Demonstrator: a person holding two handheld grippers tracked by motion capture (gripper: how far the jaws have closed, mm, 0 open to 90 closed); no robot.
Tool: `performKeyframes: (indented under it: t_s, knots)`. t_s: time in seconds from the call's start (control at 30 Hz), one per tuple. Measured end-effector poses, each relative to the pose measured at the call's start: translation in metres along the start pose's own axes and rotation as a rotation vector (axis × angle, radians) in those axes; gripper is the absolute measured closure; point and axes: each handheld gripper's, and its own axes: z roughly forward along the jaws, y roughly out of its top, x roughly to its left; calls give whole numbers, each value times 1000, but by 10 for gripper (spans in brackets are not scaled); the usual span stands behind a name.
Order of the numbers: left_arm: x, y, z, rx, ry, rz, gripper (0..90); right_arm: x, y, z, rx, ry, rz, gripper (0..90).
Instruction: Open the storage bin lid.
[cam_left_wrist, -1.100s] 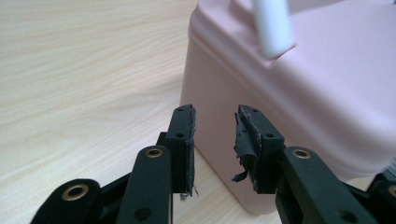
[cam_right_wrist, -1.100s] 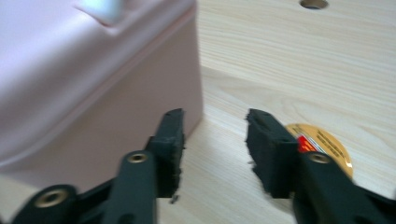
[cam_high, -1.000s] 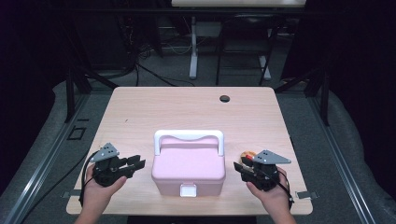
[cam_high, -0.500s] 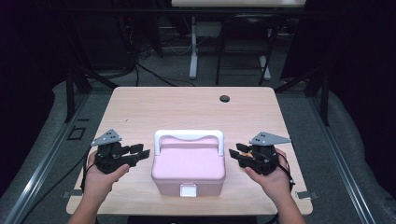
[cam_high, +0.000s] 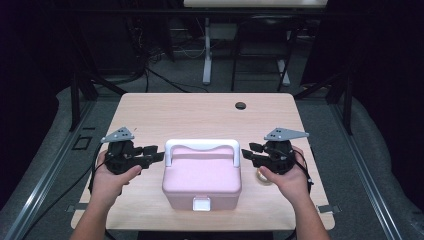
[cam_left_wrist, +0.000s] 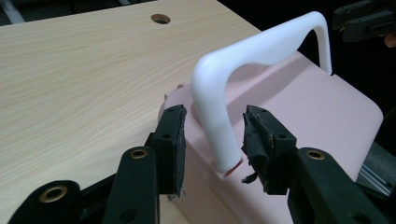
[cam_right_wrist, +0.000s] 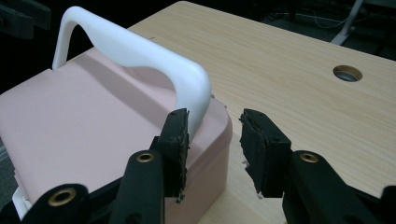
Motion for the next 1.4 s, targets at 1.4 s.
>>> performKeyframes:
  t_s: [1.4]
  knots:
    - [-12, -19, 24, 47, -10, 88, 710, 24, -18, 20, 38, 61, -101, 698]
